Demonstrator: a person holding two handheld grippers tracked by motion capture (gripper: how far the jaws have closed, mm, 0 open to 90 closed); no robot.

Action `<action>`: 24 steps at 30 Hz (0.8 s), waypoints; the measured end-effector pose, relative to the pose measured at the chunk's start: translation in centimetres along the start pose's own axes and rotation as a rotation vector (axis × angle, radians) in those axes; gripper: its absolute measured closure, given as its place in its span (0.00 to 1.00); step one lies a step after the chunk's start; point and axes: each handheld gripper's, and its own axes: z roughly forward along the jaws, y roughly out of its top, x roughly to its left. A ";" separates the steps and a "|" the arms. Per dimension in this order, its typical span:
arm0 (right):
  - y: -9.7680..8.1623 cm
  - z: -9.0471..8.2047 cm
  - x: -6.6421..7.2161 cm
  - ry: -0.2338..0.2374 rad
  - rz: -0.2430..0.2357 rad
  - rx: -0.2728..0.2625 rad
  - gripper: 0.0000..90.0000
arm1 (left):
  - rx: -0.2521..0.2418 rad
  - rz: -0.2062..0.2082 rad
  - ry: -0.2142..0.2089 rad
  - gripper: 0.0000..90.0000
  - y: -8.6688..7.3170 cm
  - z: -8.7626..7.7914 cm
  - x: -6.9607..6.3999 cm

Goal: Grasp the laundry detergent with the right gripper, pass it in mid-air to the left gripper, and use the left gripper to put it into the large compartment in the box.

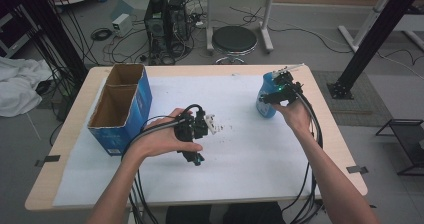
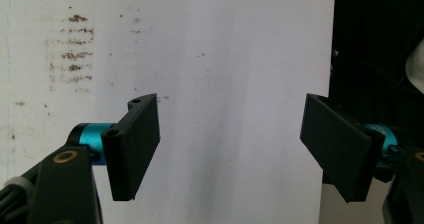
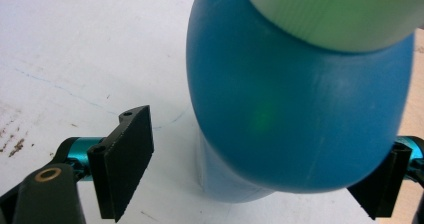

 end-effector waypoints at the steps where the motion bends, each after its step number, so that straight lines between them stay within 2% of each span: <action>1: 0.0 0.0 0.1 0.003 0.011 0.005 0.19 | 0.003 0.002 -0.003 0.27 0.0 0.0 0.0; 7: -0.2 0.1 0.0 -0.001 0.005 -0.002 0.19 | -0.002 -0.003 0.000 0.27 -0.1 0.1 0.0; 9: -0.1 0.0 0.0 -0.011 0.015 -0.008 0.19 | 0.001 -0.002 -0.002 0.27 -0.2 0.1 0.0; 12: -0.1 0.1 0.0 0.002 0.021 -0.010 0.19 | 0.006 0.004 -0.003 0.27 -0.2 0.1 0.0; 13: -0.1 0.2 0.0 0.004 0.029 -0.015 0.19 | -0.003 -0.007 -0.003 0.27 -0.2 0.2 -0.1; 14: -0.1 0.2 -0.1 0.008 0.030 -0.018 0.20 | -0.002 0.001 -0.001 0.27 -0.2 0.1 0.0; 15: -0.1 0.2 -0.1 0.013 0.036 -0.024 0.27 | 0.004 0.004 0.001 0.27 -0.2 0.1 0.0; 16: -0.1 0.1 -0.1 0.024 0.026 -0.025 0.27 | -0.003 -0.003 0.000 0.27 -0.3 0.1 0.0; 24: -0.1 0.2 0.1 0.003 0.026 -0.037 0.28 | -0.007 -0.005 -0.004 0.27 -0.4 0.2 0.0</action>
